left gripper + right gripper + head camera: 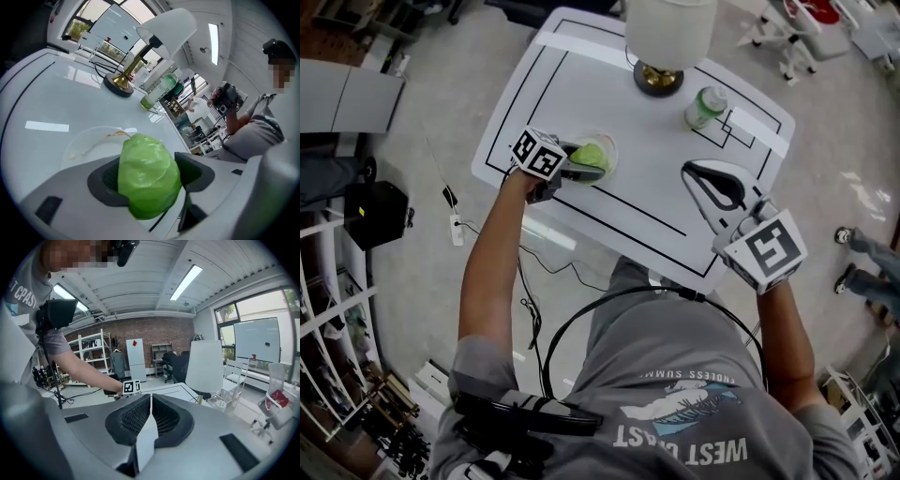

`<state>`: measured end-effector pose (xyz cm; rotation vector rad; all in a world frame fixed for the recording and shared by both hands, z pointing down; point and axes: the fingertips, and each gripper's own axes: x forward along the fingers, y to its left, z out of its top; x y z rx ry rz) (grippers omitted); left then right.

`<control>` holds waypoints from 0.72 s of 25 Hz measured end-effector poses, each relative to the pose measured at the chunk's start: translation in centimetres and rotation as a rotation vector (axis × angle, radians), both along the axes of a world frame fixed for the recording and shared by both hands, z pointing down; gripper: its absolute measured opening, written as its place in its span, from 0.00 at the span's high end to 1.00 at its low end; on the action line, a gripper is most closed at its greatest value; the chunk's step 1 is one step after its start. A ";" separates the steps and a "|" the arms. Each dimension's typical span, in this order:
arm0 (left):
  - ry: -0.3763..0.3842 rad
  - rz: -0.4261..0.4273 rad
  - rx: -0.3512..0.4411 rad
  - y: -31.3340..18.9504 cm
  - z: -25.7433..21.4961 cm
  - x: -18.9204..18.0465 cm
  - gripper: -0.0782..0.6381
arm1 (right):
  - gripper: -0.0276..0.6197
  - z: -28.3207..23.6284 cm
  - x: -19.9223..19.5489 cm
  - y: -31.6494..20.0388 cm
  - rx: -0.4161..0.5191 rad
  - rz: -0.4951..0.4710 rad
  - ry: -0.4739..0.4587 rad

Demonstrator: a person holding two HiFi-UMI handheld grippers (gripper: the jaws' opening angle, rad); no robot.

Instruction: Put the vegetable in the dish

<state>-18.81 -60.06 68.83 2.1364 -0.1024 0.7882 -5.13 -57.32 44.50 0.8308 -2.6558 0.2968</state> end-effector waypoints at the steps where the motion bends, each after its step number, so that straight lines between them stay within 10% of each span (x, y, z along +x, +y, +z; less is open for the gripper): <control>1: -0.012 0.010 0.016 -0.4 0.0 -0.2 0.48 | 0.94 0.2 -0.1 -0.1 -0.006 -0.001 0.003; 9: -0.096 0.123 0.104 -2.0 1.5 -0.5 0.37 | 0.94 1.7 -1.1 -0.9 -0.031 -0.006 0.025; 18: -0.002 0.195 0.029 -1.0 -0.2 0.7 0.46 | 0.94 2.9 -1.9 -2.1 -0.061 -0.005 0.040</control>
